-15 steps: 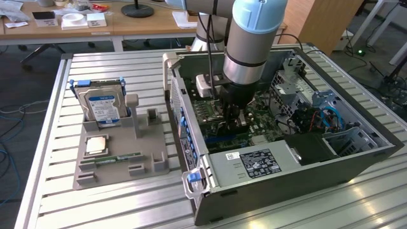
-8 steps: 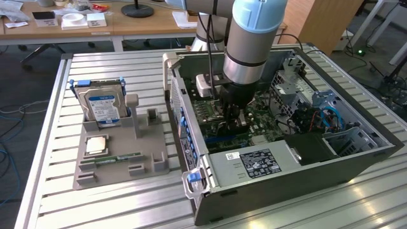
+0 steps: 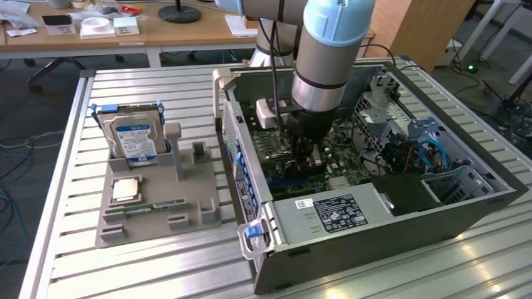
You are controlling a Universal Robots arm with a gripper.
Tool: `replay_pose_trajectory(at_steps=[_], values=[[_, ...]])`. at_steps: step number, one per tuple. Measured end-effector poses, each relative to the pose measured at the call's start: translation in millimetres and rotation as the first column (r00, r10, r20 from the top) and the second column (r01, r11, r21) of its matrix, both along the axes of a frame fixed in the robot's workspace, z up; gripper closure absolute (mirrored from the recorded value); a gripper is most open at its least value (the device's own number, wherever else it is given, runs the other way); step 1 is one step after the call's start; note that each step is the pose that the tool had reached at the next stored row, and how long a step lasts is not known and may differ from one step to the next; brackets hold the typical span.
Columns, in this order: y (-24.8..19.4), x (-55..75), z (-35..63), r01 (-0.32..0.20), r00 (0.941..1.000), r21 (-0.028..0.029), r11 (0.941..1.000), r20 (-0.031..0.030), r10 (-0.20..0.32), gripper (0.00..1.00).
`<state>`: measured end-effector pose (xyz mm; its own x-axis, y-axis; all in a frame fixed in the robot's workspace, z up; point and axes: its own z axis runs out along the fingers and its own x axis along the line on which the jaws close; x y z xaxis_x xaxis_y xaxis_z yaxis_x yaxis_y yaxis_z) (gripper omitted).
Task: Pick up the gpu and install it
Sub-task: 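Insert the gpu into the slot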
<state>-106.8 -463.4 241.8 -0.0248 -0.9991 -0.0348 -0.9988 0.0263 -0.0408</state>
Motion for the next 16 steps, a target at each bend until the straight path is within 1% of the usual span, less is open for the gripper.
replay_pose_trajectory(at_steps=[7,16], values=[[0.0,-0.2,-3.1,0.000,1.0000,-0.0003,1.0000,-0.0002,0.000,0.74],[0.0,-1.2,-4.5,0.000,1.0000,-0.0002,1.0000,-0.0001,0.000,0.74]])
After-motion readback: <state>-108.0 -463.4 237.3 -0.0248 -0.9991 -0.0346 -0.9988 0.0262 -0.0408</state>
